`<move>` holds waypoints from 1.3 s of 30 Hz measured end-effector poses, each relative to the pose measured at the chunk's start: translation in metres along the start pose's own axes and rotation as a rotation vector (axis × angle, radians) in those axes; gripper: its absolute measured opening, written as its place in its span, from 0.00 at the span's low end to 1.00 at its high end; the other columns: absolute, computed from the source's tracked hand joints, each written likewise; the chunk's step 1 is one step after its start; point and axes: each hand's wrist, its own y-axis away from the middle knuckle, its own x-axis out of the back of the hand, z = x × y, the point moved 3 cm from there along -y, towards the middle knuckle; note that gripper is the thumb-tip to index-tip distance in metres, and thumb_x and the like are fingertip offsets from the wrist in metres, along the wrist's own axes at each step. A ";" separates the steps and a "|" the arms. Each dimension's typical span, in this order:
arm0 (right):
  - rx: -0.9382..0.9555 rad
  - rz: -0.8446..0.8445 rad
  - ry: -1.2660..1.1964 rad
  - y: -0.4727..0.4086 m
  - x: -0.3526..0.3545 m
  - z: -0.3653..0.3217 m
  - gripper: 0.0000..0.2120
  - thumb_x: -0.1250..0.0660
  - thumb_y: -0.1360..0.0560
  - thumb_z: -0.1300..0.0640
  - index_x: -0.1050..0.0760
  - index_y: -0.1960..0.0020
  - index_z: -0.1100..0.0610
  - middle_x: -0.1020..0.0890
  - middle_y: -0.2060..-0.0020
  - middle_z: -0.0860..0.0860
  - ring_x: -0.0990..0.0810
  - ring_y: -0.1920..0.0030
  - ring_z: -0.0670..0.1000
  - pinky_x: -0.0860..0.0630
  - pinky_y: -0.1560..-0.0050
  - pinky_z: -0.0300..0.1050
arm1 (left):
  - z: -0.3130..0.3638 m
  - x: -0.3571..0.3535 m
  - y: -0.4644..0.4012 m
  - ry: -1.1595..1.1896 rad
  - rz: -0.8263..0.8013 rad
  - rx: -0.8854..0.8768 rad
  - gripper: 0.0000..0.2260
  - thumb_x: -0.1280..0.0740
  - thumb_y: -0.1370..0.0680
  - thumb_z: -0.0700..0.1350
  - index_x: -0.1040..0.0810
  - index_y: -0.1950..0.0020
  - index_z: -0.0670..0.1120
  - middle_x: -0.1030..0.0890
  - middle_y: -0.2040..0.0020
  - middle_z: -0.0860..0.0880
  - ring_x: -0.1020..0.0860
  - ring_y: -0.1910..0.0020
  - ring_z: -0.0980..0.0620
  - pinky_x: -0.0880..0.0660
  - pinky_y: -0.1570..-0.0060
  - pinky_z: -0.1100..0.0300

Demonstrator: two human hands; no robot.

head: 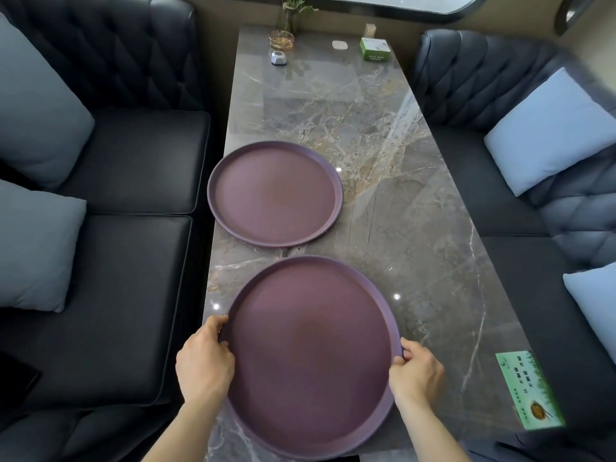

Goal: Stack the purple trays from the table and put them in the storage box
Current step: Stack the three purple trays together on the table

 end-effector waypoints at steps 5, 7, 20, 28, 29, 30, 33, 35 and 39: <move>-0.003 -0.055 0.050 0.003 -0.001 0.001 0.18 0.32 0.26 0.68 0.20 0.39 0.55 0.15 0.49 0.53 0.18 0.48 0.57 0.25 0.54 0.47 | 0.001 0.003 0.002 -0.033 -0.029 -0.029 0.19 0.35 0.25 0.37 0.22 0.38 0.55 0.15 0.49 0.51 0.18 0.54 0.42 0.23 0.57 0.49; -0.039 -0.106 0.042 0.003 0.002 0.004 0.18 0.30 0.26 0.63 0.22 0.38 0.52 0.15 0.49 0.52 0.18 0.47 0.58 0.24 0.52 0.48 | 0.001 0.007 0.000 -0.052 -0.093 -0.013 0.21 0.34 0.25 0.39 0.26 0.35 0.55 0.16 0.45 0.53 0.19 0.52 0.42 0.25 0.58 0.51; -0.011 -0.357 -0.205 -0.091 0.023 -0.126 0.17 0.27 0.27 0.51 0.18 0.39 0.55 0.14 0.53 0.50 0.17 0.46 0.54 0.24 0.38 0.50 | 0.073 0.049 -0.100 0.303 -0.148 0.249 0.24 0.40 0.20 0.58 0.30 0.27 0.50 0.19 0.36 0.51 0.23 0.42 0.45 0.29 0.44 0.50; 0.152 -0.463 -0.196 -0.171 -0.034 -0.235 0.16 0.27 0.26 0.52 0.18 0.40 0.55 0.15 0.54 0.51 0.18 0.48 0.52 0.23 0.39 0.52 | 0.109 0.032 -0.179 0.345 -0.079 0.332 0.27 0.37 0.22 0.59 0.32 0.25 0.51 0.22 0.31 0.49 0.24 0.34 0.44 0.31 0.43 0.51; 0.161 -0.460 -0.192 -0.180 -0.039 -0.246 0.17 0.28 0.25 0.52 0.18 0.39 0.55 0.14 0.51 0.52 0.18 0.45 0.53 0.25 0.38 0.49 | 0.113 0.030 -0.187 0.356 -0.068 0.338 0.27 0.36 0.22 0.58 0.32 0.24 0.51 0.22 0.30 0.49 0.24 0.34 0.44 0.31 0.43 0.51; 0.160 -0.460 -0.196 -0.188 -0.045 -0.257 0.18 0.29 0.25 0.52 0.19 0.37 0.55 0.14 0.47 0.53 0.19 0.41 0.54 0.27 0.36 0.49 | 0.117 0.028 -0.196 0.364 -0.057 0.341 0.27 0.35 0.22 0.57 0.33 0.24 0.51 0.23 0.30 0.49 0.24 0.34 0.44 0.31 0.43 0.51; 0.147 -0.478 -0.228 -0.205 -0.060 -0.284 0.21 0.29 0.24 0.51 0.23 0.32 0.53 0.18 0.38 0.53 0.22 0.35 0.54 0.30 0.34 0.48 | 0.126 0.020 -0.219 0.371 -0.031 0.347 0.30 0.33 0.23 0.56 0.35 0.22 0.51 0.24 0.29 0.48 0.25 0.32 0.44 0.30 0.39 0.50; 0.153 -0.509 -0.249 -0.214 -0.071 -0.297 0.24 0.29 0.24 0.51 0.26 0.29 0.52 0.21 0.34 0.53 0.23 0.34 0.53 0.30 0.35 0.47 | 0.129 0.014 -0.229 0.401 -0.019 0.363 0.32 0.32 0.23 0.55 0.38 0.21 0.52 0.26 0.27 0.48 0.26 0.31 0.45 0.30 0.36 0.49; 0.146 -0.604 -0.383 -0.224 -0.091 -0.315 0.31 0.28 0.24 0.52 0.34 0.24 0.50 0.30 0.26 0.52 0.29 0.27 0.52 0.31 0.30 0.51 | 0.133 0.004 -0.240 0.446 -0.001 0.388 0.35 0.31 0.24 0.51 0.42 0.20 0.56 0.28 0.25 0.50 0.27 0.29 0.46 0.30 0.33 0.48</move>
